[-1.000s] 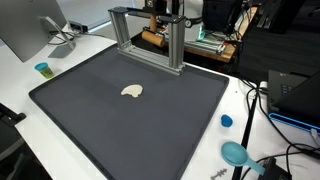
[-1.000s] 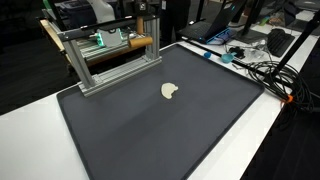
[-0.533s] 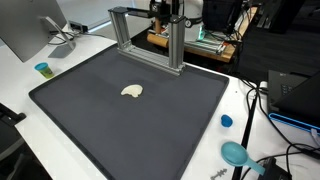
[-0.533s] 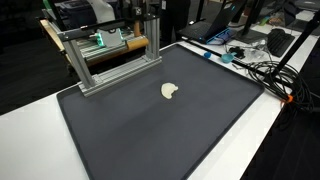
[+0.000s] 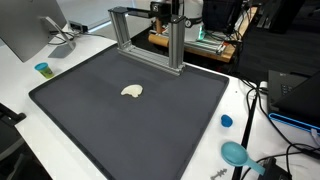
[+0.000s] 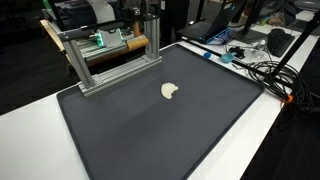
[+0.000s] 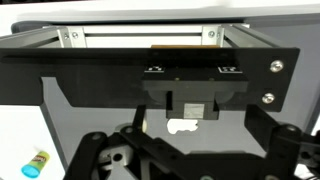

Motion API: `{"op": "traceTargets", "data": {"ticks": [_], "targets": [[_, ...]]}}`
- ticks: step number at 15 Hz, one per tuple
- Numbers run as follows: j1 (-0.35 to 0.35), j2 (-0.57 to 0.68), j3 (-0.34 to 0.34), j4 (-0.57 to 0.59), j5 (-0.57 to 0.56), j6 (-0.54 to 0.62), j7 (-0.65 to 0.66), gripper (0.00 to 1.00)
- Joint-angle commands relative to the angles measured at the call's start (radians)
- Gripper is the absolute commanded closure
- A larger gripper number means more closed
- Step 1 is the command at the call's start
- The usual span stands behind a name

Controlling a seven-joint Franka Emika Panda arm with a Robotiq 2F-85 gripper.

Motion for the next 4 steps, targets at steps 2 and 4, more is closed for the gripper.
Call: {"op": "traceTargets", "data": {"ticks": [2, 4], "targets": [[-0.047, -0.241, -0.018, -0.077, -0.026, 0.041, -0.011, 0.0], [-0.043, -0.145, -0.003, -0.017, -0.005, 0.012, -0.007, 0.0]]}}
